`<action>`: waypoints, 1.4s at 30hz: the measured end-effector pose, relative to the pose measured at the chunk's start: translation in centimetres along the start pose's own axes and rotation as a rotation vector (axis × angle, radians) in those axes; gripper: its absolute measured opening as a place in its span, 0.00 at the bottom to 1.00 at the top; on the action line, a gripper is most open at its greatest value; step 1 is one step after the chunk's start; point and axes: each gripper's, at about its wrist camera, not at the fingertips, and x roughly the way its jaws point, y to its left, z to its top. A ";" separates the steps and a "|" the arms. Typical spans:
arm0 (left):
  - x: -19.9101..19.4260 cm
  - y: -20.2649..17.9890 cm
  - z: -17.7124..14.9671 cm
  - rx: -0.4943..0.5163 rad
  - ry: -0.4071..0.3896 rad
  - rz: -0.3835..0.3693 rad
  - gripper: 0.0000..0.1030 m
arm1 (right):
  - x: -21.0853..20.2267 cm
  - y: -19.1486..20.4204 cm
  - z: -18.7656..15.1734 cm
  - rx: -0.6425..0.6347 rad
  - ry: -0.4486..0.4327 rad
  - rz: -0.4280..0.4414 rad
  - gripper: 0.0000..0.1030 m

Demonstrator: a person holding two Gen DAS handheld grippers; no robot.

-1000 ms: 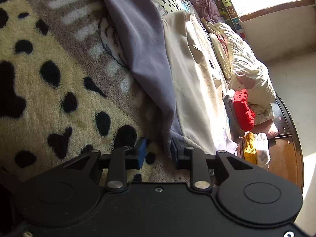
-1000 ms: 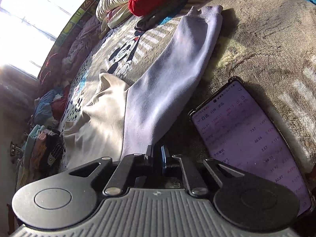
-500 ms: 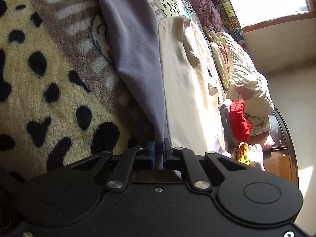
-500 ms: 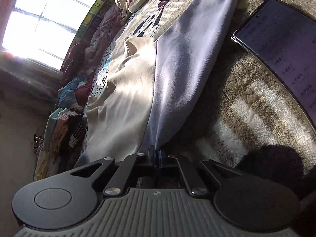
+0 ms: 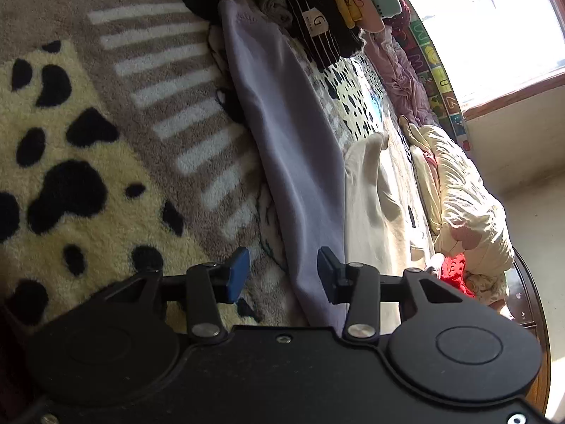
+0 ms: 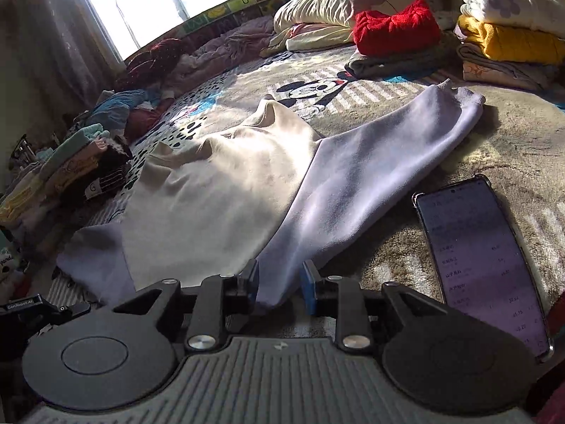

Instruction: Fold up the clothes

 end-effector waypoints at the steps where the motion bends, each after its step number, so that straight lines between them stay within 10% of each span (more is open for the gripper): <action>1: 0.2 0.0 1.0 0.000 -0.033 0.014 0.40 | 0.6 1.0 -0.1 -0.050 -0.008 0.014 0.28; 11: 3.8 1.6 11.6 -0.028 -0.262 0.145 0.40 | 5.6 10.7 -2.6 -0.434 -0.006 0.190 0.27; 13: 4.5 1.7 13.1 0.011 -0.272 0.169 0.25 | 6.2 12.3 -3.5 -0.487 -0.008 0.242 0.26; 14: 4.6 1.7 13.6 0.028 -0.267 0.182 0.00 | 6.6 13.0 -3.9 -0.514 0.006 0.258 0.26; 17: 2.4 1.9 14.6 0.036 -0.327 0.118 0.00 | 7.4 14.5 -5.7 -0.617 0.061 0.253 0.27; 21: 4.6 3.5 14.9 0.116 -0.249 0.220 0.13 | 6.3 14.8 -6.4 -0.664 0.055 0.258 0.27; 27: 1.1 0.7 13.6 0.235 -0.388 0.322 0.41 | 5.8 14.3 -5.3 -0.618 0.107 0.309 0.28; 34: 1.5 -8.3 10.7 0.366 -0.297 0.113 0.41 | 4.3 10.0 0.3 -0.361 0.122 0.347 0.25; 42: 3.4 -22.0 9.0 0.558 -0.180 -0.110 0.48 | 4.3 3.7 13.9 -0.165 -0.023 0.264 0.27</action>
